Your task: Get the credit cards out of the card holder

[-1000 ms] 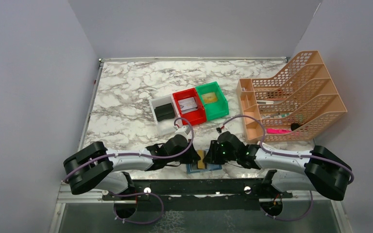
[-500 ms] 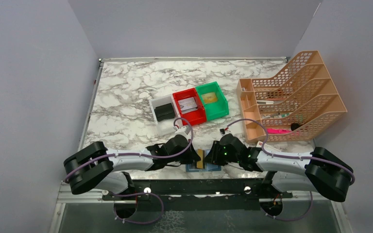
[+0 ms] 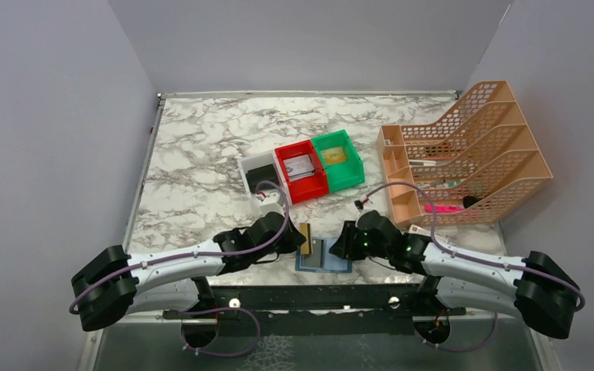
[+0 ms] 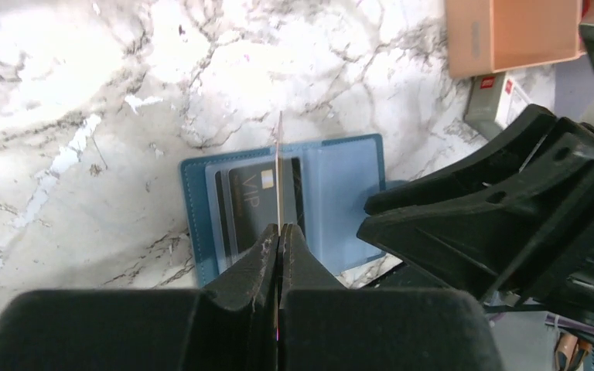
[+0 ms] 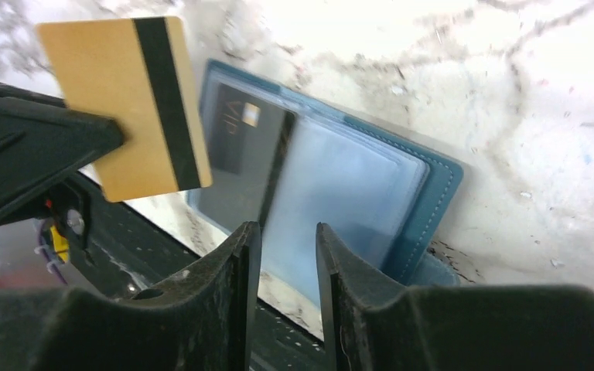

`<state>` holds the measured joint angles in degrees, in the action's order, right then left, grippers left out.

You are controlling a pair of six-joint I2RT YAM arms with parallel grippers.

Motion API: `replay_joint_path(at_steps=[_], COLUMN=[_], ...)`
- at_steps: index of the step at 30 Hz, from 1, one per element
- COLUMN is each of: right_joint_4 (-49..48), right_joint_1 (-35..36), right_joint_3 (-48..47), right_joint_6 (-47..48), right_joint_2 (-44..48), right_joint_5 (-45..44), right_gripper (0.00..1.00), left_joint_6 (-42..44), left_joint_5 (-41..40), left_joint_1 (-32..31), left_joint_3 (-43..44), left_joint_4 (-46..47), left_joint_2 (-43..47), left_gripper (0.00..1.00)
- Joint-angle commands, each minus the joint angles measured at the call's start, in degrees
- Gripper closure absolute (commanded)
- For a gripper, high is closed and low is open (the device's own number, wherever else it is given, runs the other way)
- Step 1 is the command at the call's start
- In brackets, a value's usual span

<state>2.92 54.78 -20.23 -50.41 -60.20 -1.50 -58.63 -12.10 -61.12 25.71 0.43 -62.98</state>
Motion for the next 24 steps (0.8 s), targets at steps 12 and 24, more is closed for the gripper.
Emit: replay_joint_path(at_steps=[12,24], right_joint_4=[10.0,-3.4], right_joint_1=[0.1,0.1], right_joint_3=[7.8,14.1], right_joint_6=[-1.3,-2.4], right_joint_2=[35.9,36.1], right_joint_5=[-10.7,3.1], right_gripper=[0.39,0.21], left_joint_6=[6.1,9.5], left_joint_5=[1.8,18.8], left_joint_1=[0.4,9.3], left_joint_3=[-0.5,-8.2], left_joint_4=[2.5,9.3], left_joint_2=[5.4,18.0], left_gripper=[1.00,1.00])
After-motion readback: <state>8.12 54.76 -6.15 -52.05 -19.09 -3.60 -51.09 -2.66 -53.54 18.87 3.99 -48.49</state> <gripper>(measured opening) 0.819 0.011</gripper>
